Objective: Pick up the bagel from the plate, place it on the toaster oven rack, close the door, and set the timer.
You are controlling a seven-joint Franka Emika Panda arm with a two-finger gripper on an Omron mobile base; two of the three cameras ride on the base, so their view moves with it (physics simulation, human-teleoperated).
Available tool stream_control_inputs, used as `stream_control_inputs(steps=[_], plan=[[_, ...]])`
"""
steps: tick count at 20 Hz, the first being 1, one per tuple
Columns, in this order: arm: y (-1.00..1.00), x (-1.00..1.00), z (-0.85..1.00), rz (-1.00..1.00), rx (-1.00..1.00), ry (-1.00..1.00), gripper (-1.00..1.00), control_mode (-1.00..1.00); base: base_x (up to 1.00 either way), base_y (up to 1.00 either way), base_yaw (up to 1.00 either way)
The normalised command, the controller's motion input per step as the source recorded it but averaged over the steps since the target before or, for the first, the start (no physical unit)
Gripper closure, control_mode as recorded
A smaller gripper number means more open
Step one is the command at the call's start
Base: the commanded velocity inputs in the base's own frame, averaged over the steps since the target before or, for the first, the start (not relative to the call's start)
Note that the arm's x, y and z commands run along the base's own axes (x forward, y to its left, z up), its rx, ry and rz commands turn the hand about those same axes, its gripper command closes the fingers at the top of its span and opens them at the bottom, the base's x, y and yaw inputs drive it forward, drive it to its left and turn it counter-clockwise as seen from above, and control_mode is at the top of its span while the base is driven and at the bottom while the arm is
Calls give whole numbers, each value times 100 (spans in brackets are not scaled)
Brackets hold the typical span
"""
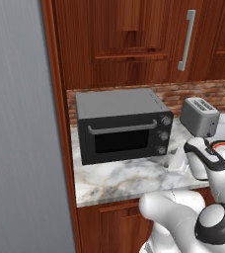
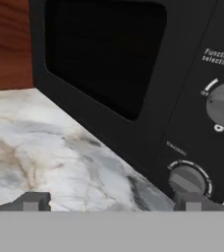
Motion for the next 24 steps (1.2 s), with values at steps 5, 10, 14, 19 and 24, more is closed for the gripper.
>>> stream_control_inputs(steps=[5, 10, 14, 19, 24], plan=[[0, 0, -22, 0, -1, -22, -100, -100, 0, 0, 0], [0, 2, -5, 0, 0, -22, -100, -100, 0, 0, 0], [12, 0, 0, -2, 0, -22, -100, -100, 0, 0, 0], [25, 5, 0, -9, 0, -16, -100, -100, 0, 0, 0], [31, 20, 0, -17, -2, -5, -100, -100, 0, 0, 0]])
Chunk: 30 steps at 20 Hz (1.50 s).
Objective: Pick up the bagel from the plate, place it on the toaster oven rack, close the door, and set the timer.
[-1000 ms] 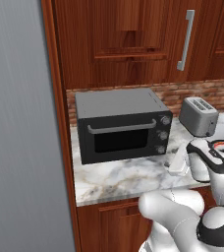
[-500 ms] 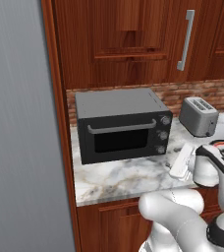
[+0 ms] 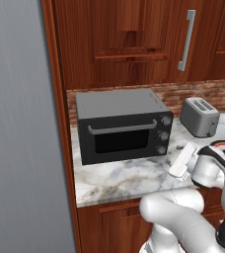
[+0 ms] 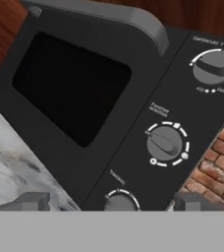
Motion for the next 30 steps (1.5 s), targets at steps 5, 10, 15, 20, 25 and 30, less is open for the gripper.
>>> stream_control_inputs(steps=[5, 10, 15, 20, 25, 30], plan=[[36, 26, 0, -21, -7, 4, -100, -100, 0, 0, 0], [28, 26, -8, -19, -11, 10, -100, -100, 0, 0, 0], [28, 4, -27, -15, -9, 8, -100, -100, 0, 0, 0], [32, 0, -42, -12, -6, 7, -100, -100, 0, 0, 0], [38, 0, -40, -11, -3, 5, -100, -100, 0, 0, 0], [39, -17, -47, -7, -2, 4, -100, -100, 0, 0, 0]])
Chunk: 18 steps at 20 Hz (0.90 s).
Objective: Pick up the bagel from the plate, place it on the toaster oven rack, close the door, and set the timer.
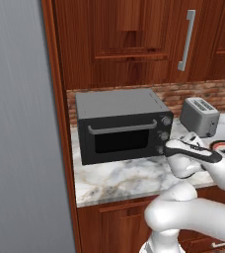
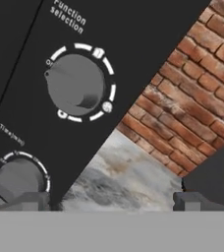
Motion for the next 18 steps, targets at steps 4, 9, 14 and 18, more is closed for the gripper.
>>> stream_control_inputs(steps=[4, 9, 14, 18], plan=[[36, -68, -56, -1, -2, 2, -100, -100, 0, 0, 0], [19, -100, -17, 2, 0, 0, -100, -100, 0, 0, 0], [56, -90, 11, 12, 0, 4, -100, -100, 0, 0, 0], [81, -49, 67, 21, 0, 5, -100, -100, 0, 0, 0]])
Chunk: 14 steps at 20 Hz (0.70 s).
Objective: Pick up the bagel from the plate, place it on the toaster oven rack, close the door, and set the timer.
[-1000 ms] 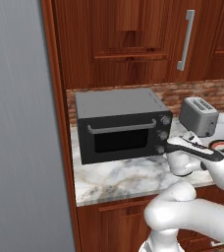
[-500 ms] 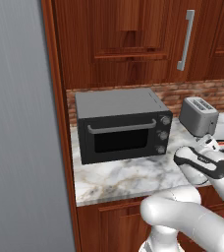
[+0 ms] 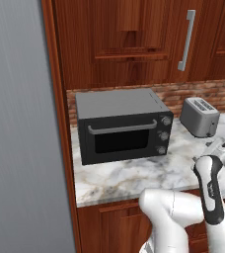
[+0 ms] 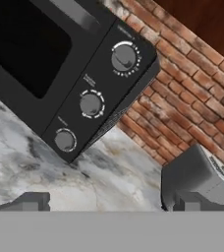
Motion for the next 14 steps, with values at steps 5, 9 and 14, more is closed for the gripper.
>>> stream_control_inputs(steps=[5, 9, 14], plan=[[69, -49, 83, 23, -4, 0, -100, -100, 0, 0, 0], [28, -27, 28, 11, -26, -7, -100, -100, 0, 0, 0], [15, -8, -2, 1, -30, -12, -100, -100, 0, 0, 0]])
